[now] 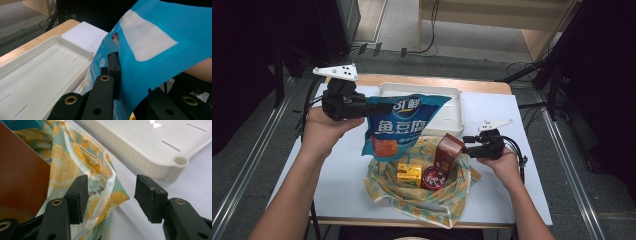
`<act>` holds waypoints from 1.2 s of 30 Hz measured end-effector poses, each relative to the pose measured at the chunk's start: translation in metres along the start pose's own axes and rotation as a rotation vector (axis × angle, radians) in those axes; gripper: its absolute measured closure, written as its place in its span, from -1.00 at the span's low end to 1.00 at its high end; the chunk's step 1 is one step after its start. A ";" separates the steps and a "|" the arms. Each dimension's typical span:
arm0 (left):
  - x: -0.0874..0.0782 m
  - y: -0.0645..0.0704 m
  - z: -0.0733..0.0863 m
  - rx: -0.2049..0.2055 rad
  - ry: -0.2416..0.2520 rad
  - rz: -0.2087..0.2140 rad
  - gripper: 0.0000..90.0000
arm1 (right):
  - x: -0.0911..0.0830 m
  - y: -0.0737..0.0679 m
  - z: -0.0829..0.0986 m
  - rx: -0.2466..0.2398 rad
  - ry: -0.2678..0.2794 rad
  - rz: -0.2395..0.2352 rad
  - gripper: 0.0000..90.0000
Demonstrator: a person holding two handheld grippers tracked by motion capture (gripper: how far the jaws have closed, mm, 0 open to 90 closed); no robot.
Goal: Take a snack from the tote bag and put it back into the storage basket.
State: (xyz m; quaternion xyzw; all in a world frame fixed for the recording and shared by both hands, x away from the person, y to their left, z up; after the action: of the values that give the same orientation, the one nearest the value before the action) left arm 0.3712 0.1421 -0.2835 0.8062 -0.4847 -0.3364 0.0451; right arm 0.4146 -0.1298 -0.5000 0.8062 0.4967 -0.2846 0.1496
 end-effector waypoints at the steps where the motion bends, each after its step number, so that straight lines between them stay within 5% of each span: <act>1: -0.002 -0.002 0.001 -0.002 0.001 -0.004 1.00 | 0.000 0.000 0.000 -0.004 0.003 0.000 0.02; 18: -0.018 -0.025 0.008 -0.060 0.022 -0.037 1.00 | 0.000 0.000 -0.002 -0.007 0.013 0.000 0.02; 36: -0.026 -0.061 -0.010 -0.089 0.061 -0.103 1.00 | -0.001 0.001 -0.002 -0.009 0.012 0.005 0.02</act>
State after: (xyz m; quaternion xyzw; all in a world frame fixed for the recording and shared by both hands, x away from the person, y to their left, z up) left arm 0.4154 0.1925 -0.2871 0.8371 -0.4254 -0.3349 0.0783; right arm 0.4155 -0.1300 -0.4974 0.8085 0.4969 -0.2769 0.1509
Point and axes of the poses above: each handheld gripper's, and its own axes: x roughly forward along the jaws, z roughly out of its underside, y roughly to its right, the point moved 9 cm from there along x, roughly forward along the jaws, and after that the axes turned 14 degrees about -x, right-handed, at the moved point
